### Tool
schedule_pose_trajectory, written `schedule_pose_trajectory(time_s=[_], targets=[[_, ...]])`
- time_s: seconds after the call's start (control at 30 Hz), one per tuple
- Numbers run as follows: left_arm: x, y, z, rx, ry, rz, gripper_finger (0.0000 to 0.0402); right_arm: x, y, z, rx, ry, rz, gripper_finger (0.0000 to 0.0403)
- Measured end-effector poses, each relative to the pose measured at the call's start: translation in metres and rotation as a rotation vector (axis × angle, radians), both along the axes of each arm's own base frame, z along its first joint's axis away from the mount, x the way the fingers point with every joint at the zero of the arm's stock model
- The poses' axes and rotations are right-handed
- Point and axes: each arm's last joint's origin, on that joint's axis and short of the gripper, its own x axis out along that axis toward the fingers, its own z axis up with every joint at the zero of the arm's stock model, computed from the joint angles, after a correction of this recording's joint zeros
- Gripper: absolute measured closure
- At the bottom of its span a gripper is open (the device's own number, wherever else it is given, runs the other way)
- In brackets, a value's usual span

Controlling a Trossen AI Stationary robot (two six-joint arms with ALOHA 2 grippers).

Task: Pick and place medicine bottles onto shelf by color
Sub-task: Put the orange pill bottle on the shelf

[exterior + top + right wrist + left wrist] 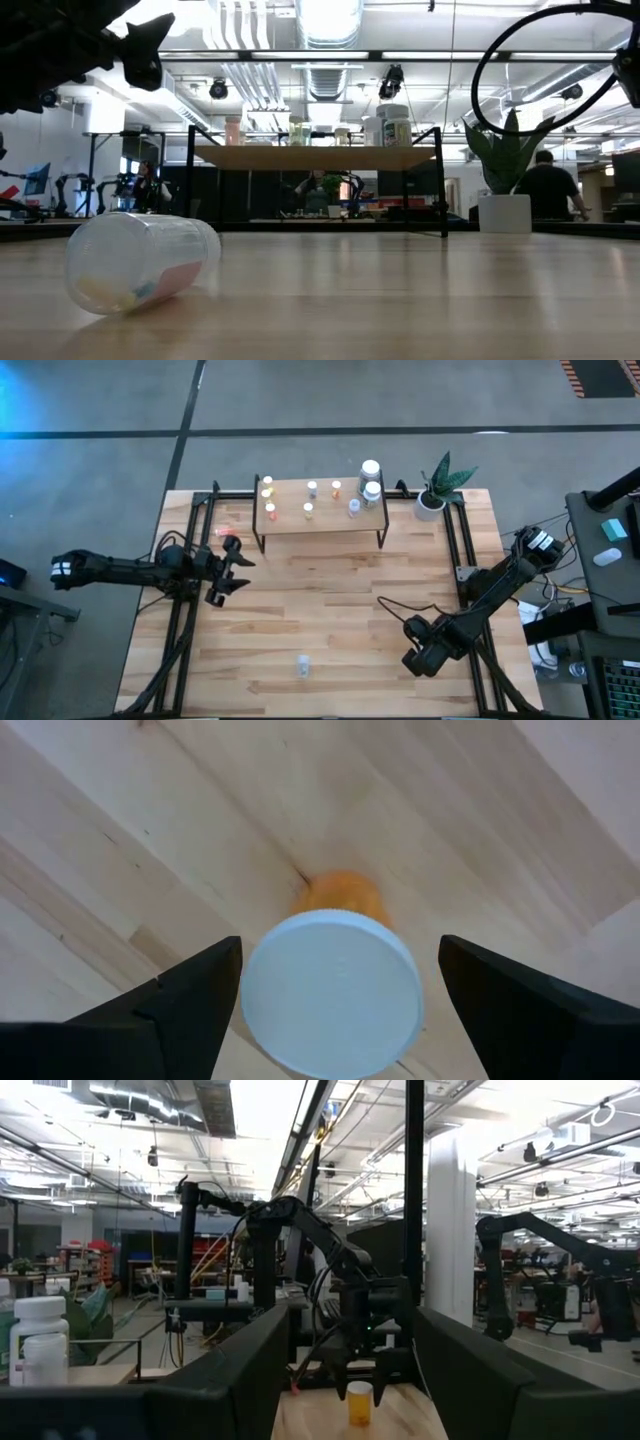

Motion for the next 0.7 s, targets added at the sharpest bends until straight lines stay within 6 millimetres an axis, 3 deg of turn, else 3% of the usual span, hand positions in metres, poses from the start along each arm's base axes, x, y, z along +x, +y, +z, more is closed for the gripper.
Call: schedule_pose_trajectory(time_s=[0.7], targets=[[0.0029,0.0003,-0.0002,0.0,-0.006,0.002,0.0202,0.0003,-0.0005,-0.0001,-0.018,-0.014,0.03,0.0086]])
